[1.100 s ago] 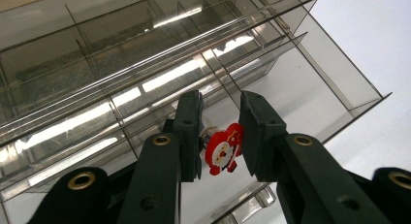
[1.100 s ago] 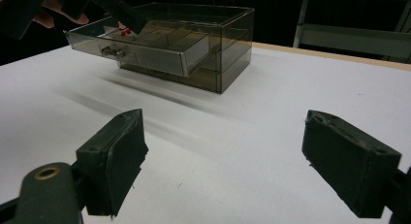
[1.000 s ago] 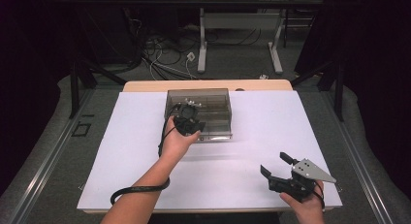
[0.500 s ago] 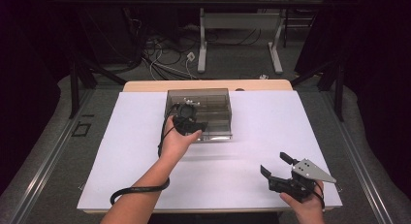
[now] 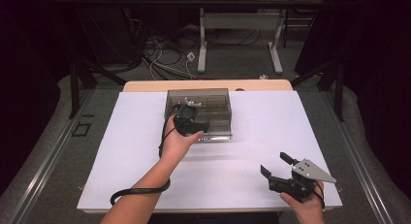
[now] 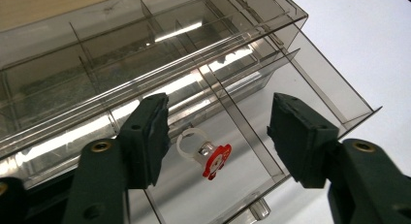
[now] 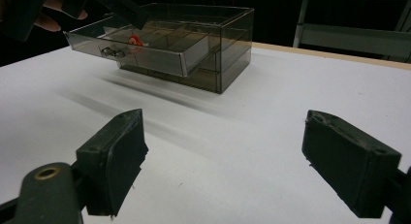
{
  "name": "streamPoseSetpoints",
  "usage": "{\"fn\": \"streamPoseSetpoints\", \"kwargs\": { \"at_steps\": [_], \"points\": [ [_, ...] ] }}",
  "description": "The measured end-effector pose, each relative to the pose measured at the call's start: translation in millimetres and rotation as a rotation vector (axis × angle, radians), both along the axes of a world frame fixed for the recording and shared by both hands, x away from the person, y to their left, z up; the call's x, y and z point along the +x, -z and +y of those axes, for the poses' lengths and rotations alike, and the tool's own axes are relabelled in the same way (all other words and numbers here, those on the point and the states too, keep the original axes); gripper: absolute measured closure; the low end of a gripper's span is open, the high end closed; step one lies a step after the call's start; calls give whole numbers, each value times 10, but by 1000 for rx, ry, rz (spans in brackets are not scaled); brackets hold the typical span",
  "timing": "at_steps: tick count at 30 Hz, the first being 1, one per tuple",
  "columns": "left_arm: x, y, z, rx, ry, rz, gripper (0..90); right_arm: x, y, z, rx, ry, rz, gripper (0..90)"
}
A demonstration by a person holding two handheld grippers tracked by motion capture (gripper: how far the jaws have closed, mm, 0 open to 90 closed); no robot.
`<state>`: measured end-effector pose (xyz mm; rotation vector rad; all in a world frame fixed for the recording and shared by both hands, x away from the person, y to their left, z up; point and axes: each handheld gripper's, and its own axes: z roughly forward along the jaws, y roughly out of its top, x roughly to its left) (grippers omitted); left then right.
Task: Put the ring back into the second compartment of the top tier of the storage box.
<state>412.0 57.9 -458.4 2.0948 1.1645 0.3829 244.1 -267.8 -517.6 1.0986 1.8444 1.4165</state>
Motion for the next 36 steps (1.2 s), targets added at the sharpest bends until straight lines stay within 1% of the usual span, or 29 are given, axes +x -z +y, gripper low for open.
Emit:
{"fn": "streamPoseSetpoints", "kwargs": {
  "at_steps": [1, 4, 6, 7, 8, 10, 11, 12, 13, 17, 18, 19, 22, 23, 24, 25, 27, 32, 33, 34, 35, 36],
  "points": [
    [-8, -5, 0, 2, -5, -14, 354, 2, 0, 1, -2, -2, -3, 149],
    [-19, -23, 12, 5, -2, -23, 339, 1, 0, 5, 1, -1, 0, 149],
    [-29, -35, 19, -7, -4, -27, 309, 2, 1, 5, 1, 2, 0, 149],
    [-34, -45, 25, -9, -4, -29, 309, 2, 1, 5, 1, 2, 0, 149],
    [-46, -61, 41, -18, -3, -36, 299, 4, 3, 5, 1, 4, -2, 149],
    [-54, -71, 54, -24, 0, -41, 298, 4, 3, 5, 2, 4, -2, 149],
    [-65, -76, 62, -36, -1, -40, 298, 7, 5, 7, 4, 4, -3, 149],
    [-69, -75, 75, -53, 15, -59, 298, 7, 5, 9, 4, 5, -3, 148],
    [-84, -81, 91, -61, 23, -65, 298, 6, 5, 11, 5, 4, -3, 149],
    [-154, -98, 143, -85, 20, -60, 297, 4, 5, 15, 6, 2, -4, 149],
    [-178, -101, 160, -95, 24, -63, 297, 5, 5, 14, 6, 1, -3, 149],
    [-199, -111, 179, -92, 31, -61, 297, 5, 6, 14, 5, 1, -3, 149],
    [-261, -130, 233, -123, 47, -56, 297, 1, 4, 17, 4, 3, -3, 149],
    [-295, -137, 259, -128, 49, -51, 282, 2, 3, 20, 3, 2, -4, 149],
    [-295, -137, 259, -128, 49, -51, 258, 2, 3, 20, 3, 2, -4, 149],
    [-329, -134, 281, -153, 52, -51, 232, -1, 6, 24, 2, 5, 2, 148],
    [-344, -135, 298, -151, 61, -54, 195, -2, 6, 24, 2, 7, 3, 149],
    [-430, -126, 373, -171, 67, -61, 157, 2, 9, 25, 0, 9, 0, 148],
    [-472, -122, 406, -177, 75, -66, 150, 6, 12, 24, 1, 6, -2, 148],
    [-472, -122, 406, -177, 75, -66, 141, 6, 12, 24, 1, 6, -2, 148],
    [-500, -114, 423, -191, 74, -65, 141, 5, 13, 24, 1, 6, -1, 148],
    [-523, -112, 437, -194, 73, -67, 127, 5, 14, 23, 1, 7, -1, 148]
  ]
}}
